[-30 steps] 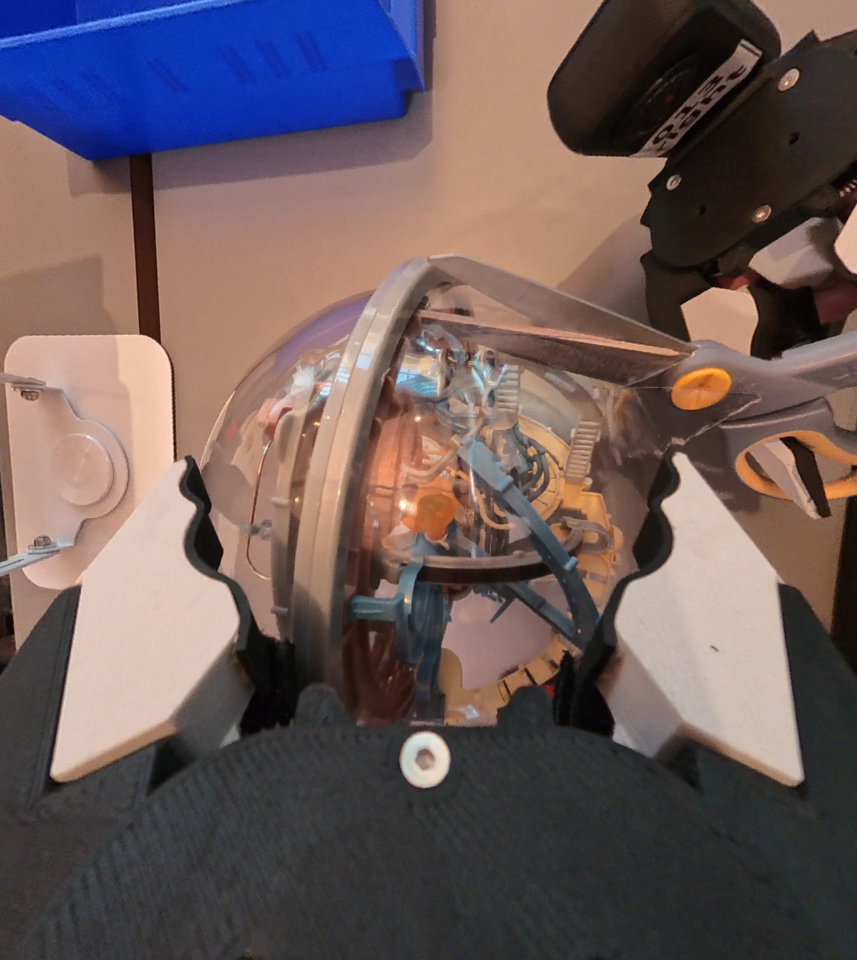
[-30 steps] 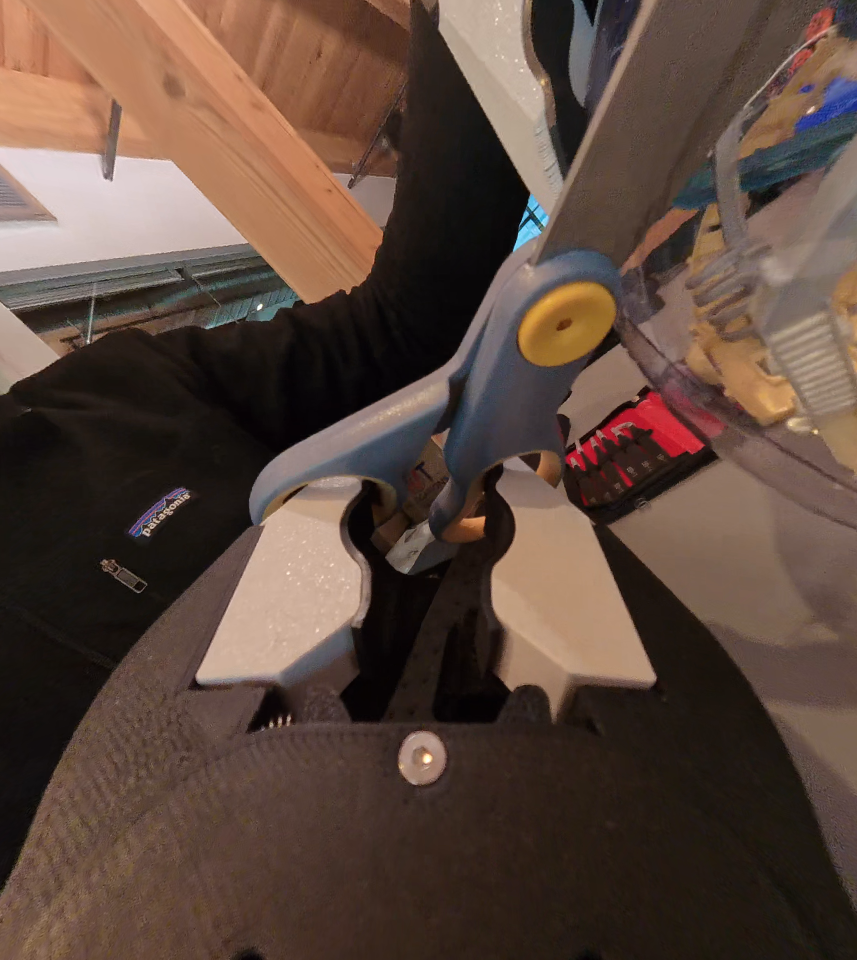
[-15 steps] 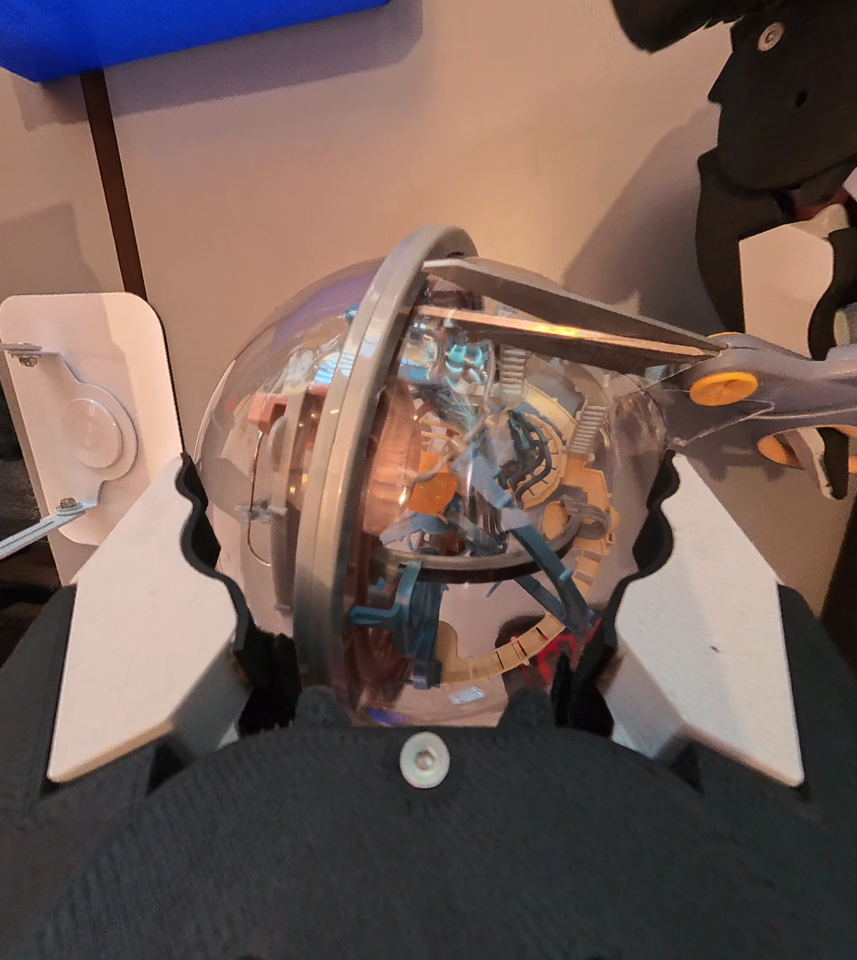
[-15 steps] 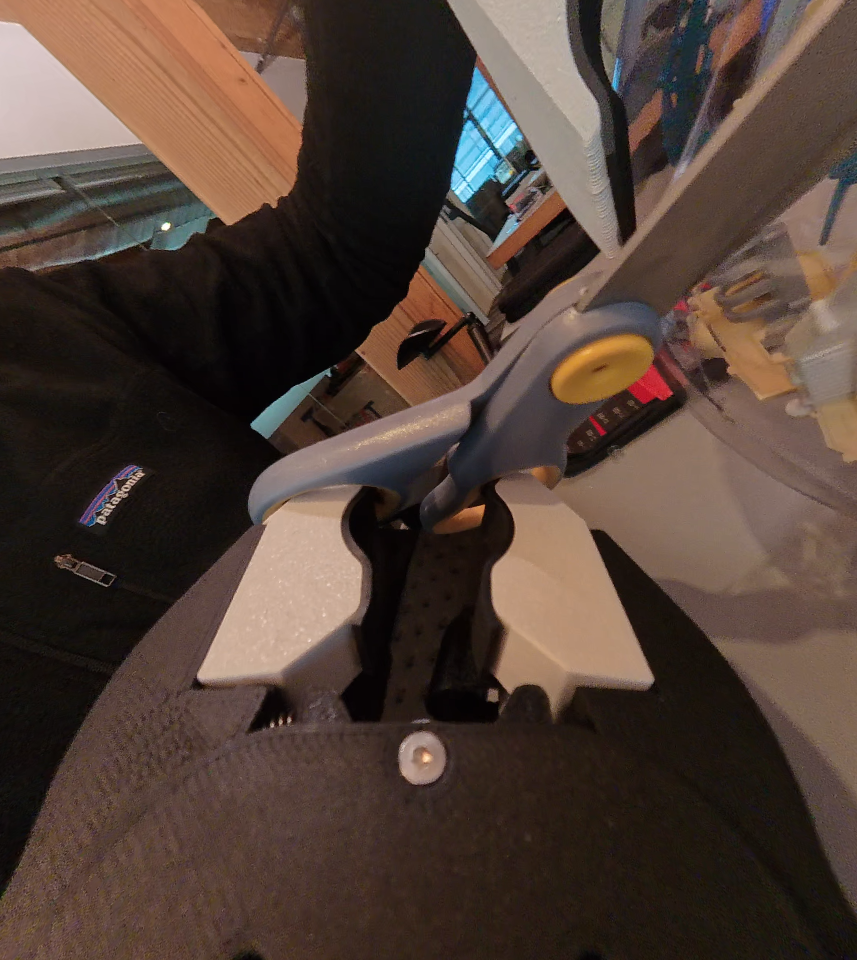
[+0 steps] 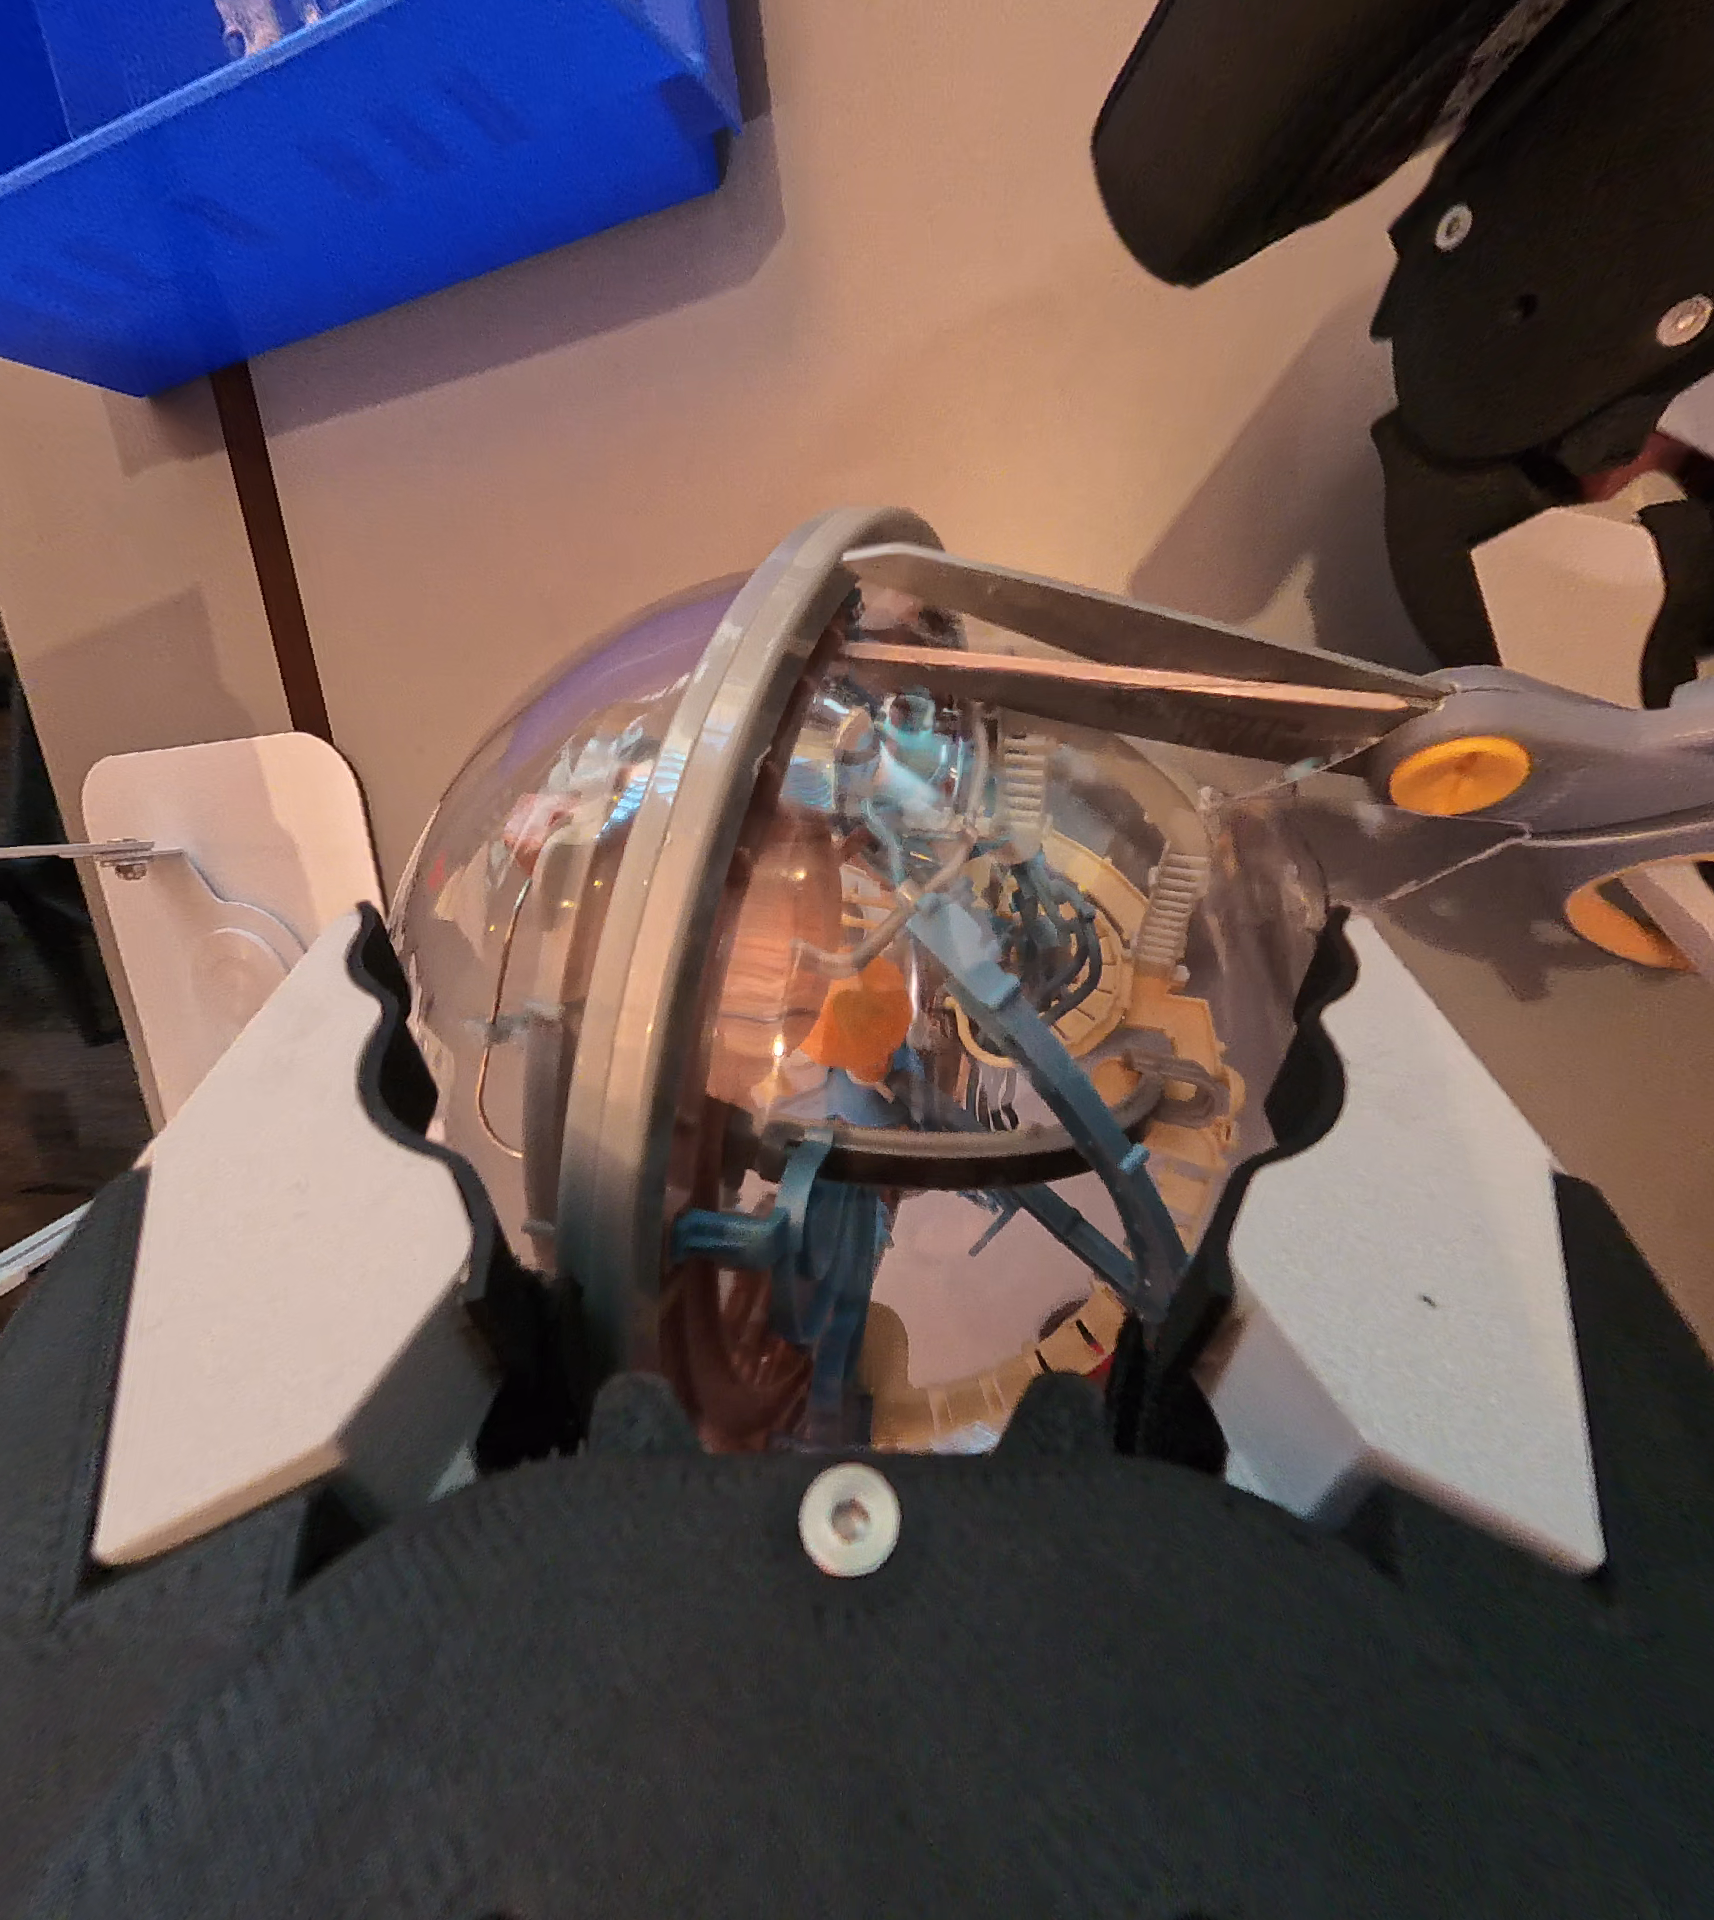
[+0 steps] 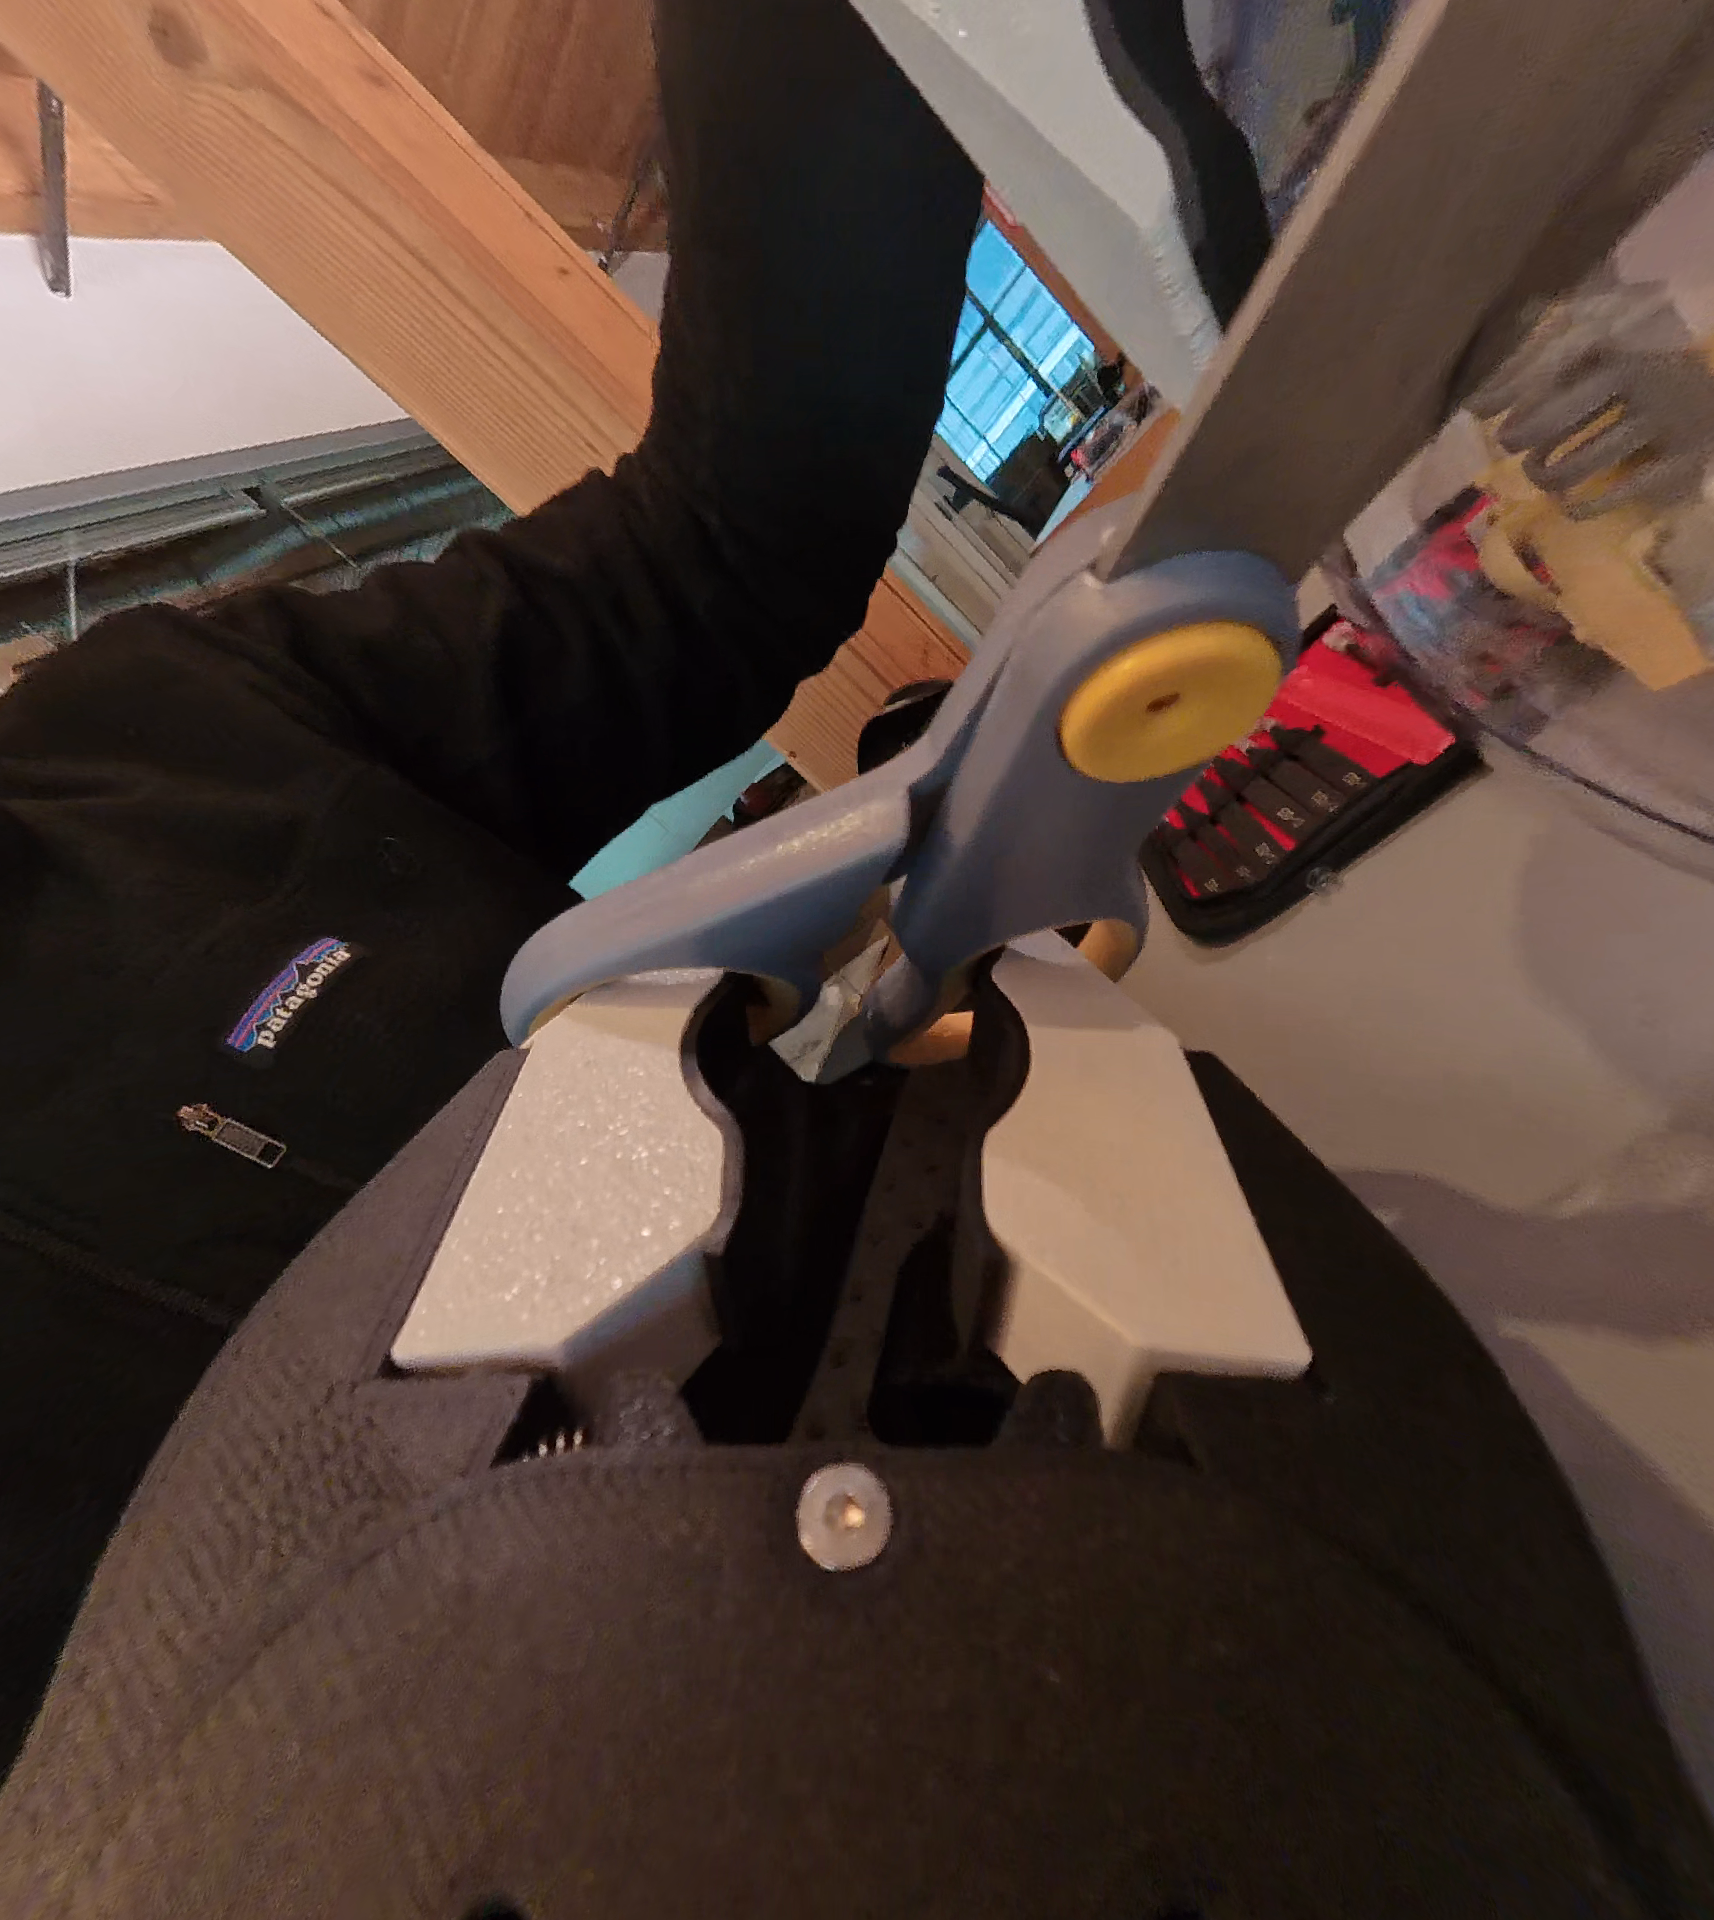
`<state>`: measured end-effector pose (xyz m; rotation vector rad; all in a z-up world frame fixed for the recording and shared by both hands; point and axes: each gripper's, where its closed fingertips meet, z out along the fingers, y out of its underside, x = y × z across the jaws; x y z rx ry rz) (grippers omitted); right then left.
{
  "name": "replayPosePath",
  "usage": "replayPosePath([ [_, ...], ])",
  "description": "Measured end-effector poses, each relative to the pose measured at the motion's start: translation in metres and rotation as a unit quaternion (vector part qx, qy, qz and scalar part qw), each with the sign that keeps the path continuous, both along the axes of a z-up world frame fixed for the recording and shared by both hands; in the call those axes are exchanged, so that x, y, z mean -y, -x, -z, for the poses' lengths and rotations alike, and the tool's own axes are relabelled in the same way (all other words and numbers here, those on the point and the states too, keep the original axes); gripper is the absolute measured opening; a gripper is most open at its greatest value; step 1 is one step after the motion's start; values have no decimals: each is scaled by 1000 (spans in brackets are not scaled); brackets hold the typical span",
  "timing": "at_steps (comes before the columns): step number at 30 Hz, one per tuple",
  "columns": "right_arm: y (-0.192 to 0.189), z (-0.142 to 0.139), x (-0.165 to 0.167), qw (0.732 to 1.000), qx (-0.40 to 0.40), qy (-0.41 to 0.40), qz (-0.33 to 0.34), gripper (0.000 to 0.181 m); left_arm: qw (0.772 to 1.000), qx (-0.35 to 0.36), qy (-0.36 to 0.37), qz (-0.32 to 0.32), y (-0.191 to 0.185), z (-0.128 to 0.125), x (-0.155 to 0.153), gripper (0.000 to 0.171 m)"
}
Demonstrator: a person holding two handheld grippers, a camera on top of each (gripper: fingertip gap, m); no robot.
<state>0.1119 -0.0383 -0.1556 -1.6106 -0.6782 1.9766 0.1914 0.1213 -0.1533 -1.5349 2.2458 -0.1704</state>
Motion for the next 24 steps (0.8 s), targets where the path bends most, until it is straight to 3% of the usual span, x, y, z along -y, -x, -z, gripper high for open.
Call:
replayPosePath([
  [3,-2,-25,-4,994,-106,29,29,37,1000,7,13,-3,-1,0,-3,160],
  [5,2,-24,-5,992,-112,30,53,36,1000,8,6,9,0,0,0,160],
  [11,10,4,-4,997,27,11,71,33,1000,8,-10,21,-2,1,7,160],
  [17,9,6,1,994,84,26,69,33,999,7,-20,24,-1,1,8,160],
  [24,-17,16,18,988,147,51,12,32,999,1,-46,2,-8,4,15,160],
])
